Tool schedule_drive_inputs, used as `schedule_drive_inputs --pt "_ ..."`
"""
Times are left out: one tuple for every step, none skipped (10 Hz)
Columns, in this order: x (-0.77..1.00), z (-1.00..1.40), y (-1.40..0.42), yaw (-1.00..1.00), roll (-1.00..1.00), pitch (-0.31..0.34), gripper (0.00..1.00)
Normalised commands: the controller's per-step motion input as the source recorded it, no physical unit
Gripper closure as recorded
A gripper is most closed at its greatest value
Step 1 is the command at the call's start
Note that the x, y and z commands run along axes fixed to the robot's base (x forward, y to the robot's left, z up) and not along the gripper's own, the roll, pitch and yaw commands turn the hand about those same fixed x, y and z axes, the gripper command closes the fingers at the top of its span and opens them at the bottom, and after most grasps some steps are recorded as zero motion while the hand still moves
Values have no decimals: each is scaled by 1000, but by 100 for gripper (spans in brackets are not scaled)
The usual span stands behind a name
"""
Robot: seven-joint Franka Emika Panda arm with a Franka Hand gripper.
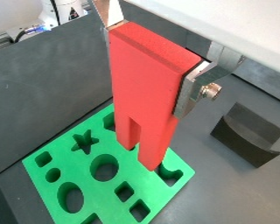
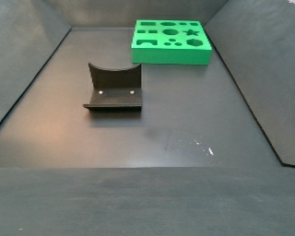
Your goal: Insert the double-square object.
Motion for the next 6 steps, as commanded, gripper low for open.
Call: schedule_drive_inputs --pt "297 -1000 -640 -217 123 -49 100" --pt "397 -1000 -640 -283 140 -50 100" --pt "463 -989 -543 -320 211 -20 100" --pt "366 -520 -237 -349 430 36 100" --pt "0 -383 -49 0 476 24 100" --pt "-51 -626 -14 46 376 0 100"
